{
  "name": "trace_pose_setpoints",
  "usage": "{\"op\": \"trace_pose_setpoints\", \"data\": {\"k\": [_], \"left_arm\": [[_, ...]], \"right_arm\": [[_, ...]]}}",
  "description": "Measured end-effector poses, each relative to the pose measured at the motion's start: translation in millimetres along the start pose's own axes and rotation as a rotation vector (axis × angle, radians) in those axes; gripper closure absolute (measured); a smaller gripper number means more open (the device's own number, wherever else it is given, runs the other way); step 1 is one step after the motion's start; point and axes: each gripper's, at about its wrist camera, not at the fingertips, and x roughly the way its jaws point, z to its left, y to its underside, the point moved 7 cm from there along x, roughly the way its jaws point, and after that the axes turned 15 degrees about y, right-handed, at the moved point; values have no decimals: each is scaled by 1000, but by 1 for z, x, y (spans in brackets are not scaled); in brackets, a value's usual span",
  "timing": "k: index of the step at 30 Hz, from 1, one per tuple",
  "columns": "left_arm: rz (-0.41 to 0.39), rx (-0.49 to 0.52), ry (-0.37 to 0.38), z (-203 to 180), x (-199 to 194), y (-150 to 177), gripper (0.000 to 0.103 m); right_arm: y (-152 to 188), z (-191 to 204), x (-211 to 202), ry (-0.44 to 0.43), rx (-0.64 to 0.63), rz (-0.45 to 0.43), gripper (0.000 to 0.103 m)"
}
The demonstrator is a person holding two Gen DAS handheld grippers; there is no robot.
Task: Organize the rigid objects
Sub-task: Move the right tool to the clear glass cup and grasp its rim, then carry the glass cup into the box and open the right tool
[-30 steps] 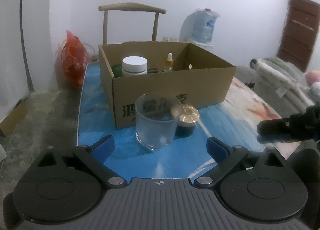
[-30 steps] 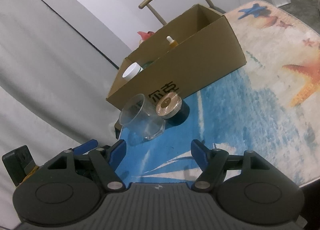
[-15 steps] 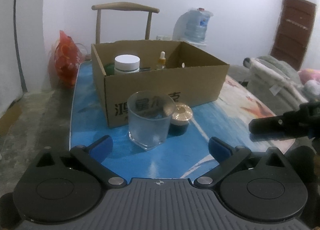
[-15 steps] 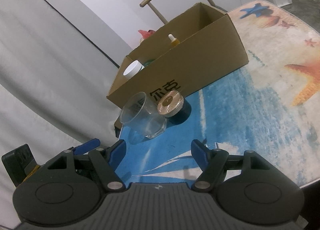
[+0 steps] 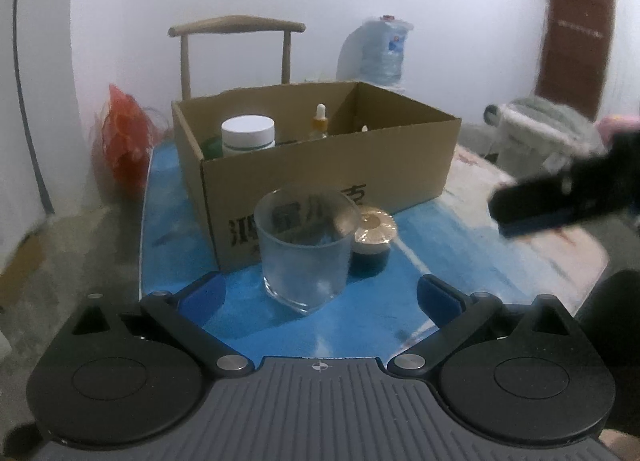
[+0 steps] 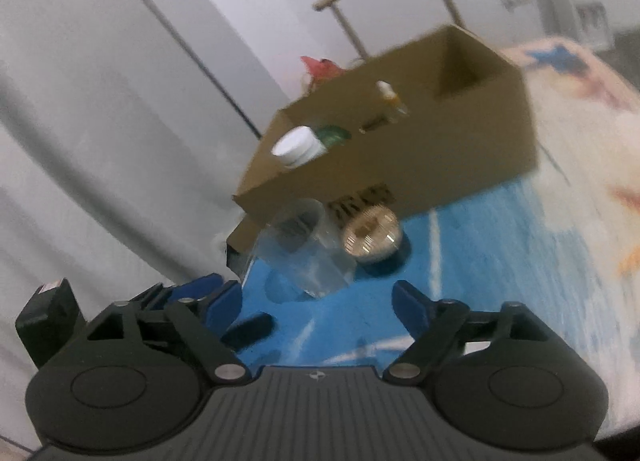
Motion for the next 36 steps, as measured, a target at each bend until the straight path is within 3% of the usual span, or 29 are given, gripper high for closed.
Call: {"op": "trace_pose_setpoints", "data": {"k": [9,13,15,20,24,28,36], "left_arm": [[3,99,-62,9,25,-3,5],[6,127,-54,13,37,-5,12],[8,140,-49,15,43,-7,21],[12,144,-25,21,53,-9,26],[8,149,-6,21,57,-9,29],[2,139,1,21,58,-9,30],[-5,134,4,10,51,-10,31]], "right_arm": [[-30,51,48,50,-239,32,13],[-38,67,71,94,-338,46,11],[-40,73,83,100,-381,66,9],[-38,83,109,133,-484,113,9],[-36,85,127,134,-521,152,10],[-37,86,138,152,-537,161,22],[-35,84,126,126,-517,151,22]]}}
